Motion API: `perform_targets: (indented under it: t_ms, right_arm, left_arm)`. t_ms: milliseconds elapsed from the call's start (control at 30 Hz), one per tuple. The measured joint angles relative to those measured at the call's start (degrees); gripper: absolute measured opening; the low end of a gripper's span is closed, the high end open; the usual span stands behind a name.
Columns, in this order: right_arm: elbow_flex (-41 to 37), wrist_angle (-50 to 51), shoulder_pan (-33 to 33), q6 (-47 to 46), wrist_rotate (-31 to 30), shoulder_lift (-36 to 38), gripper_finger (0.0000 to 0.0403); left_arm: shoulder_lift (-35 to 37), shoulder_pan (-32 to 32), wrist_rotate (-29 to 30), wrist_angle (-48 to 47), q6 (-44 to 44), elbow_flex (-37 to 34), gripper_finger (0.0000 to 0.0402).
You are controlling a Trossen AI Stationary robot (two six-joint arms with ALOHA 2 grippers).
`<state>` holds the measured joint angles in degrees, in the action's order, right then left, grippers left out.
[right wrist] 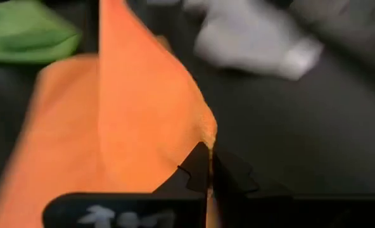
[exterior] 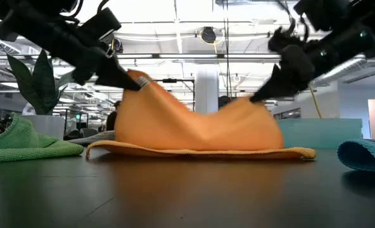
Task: Fold microfiber towels
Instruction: Fold the orange microfiber cloth
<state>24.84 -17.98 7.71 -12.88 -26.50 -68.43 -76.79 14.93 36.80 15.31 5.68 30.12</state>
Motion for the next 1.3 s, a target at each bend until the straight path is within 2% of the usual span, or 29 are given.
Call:
perform_targets:
  t_ms: [100, 167, 233, 367, 467, 533, 567, 633, 733, 800, 900, 967, 1033, 1100, 1200, 1300]
  right_arm:
    - [0.02, -0.12, 2.20, 9.73, -5.17, 4.06, 0.0002]
    - [0.04, 0.52, 4.11, 15.46, -3.97, 5.67, 0.0002]
    - [0.02, 2.83, 6.44, 18.58, 0.48, 6.38, 0.0003]
    - [0.02, 6.94, 10.34, 17.01, 11.03, 4.45, 0.0003]
    - [-0.02, 6.67, 12.80, 12.22, 14.91, 0.73, 0.0003]
    - [0.00, 4.75, 13.97, 11.63, 14.68, -1.32, 0.0003]
    - [-0.01, 4.20, 14.37, 12.04, 12.35, -1.90, 0.0003]
    - [0.00, 3.58, 14.66, 14.29, 4.37, -2.20, 0.0002]
    - [0.00, 2.44, 13.82, 20.66, -12.48, -1.70, 0.0002]
    - [0.00, 0.54, 12.48, 26.10, -23.75, -1.00, 0.0002]
    - [0.00, -4.09, 9.77, 34.90, -36.92, -0.78, 0.0002]
    - [0.02, -7.58, 7.86, 38.41, -40.60, -0.67, 0.0001]
    - [0.07, -7.42, 6.67, 38.95, -38.70, -0.68, 0.0001]
    - [0.04, -4.84, 6.45, 37.10, -32.81, -0.75, 0.0001]
    - [0.04, 1.23, 7.31, 31.34, -19.90, -0.90, 0.0001]
    - [0.02, 5.00, 8.79, 24.43, -6.40, -0.91, 0.0001]
  left_arm:
    - [0.00, -0.66, 1.26, 2.62, 6.69, 0.01, 0.0026]
    - [0.00, -0.43, -1.32, 2.44, 10.65, 0.03, 0.0026]
    - [0.00, -0.07, -7.73, 0.28, 12.04, 0.03, 0.0026]
    - [-0.60, 0.65, -21.62, -6.29, 8.83, 0.03, 0.0026]
    - [-1.94, 1.56, -24.97, -9.67, 5.50, -0.04, 0.0026]
    - [-2.96, 2.04, -25.06, -9.34, 5.32, -0.04, 0.0026]
    - [-3.08, 2.16, -23.69, -9.13, 5.79, -0.04, 0.0026]
    - [-2.98, 1.59, -17.15, -6.91, 7.50, 0.01, 0.0026]
    - [-1.93, -0.60, -2.00, -1.38, 11.93, 0.10, 0.0026]
    - [-1.86, -3.31, 4.64, 5.04, 16.52, 0.24, 0.0026]
    - [-1.95, -8.62, 6.94, 13.54, 22.95, 0.14, 0.0026]
    - [-1.88, -12.32, 5.25, 18.59, 23.55, 0.19, 0.0026]
    - [-1.88, -15.15, 1.99, 19.18, 21.51, 0.20, 0.0026]
    - [-1.90, -16.75, -1.36, 16.39, 19.80, 0.18, 0.0026]
    - [-1.90, -17.07, -8.16, 9.03, 17.58, 0.18, 0.0026]
    - [-1.90, -16.01, -20.80, -0.35, 13.94, 0.17, 0.0026]
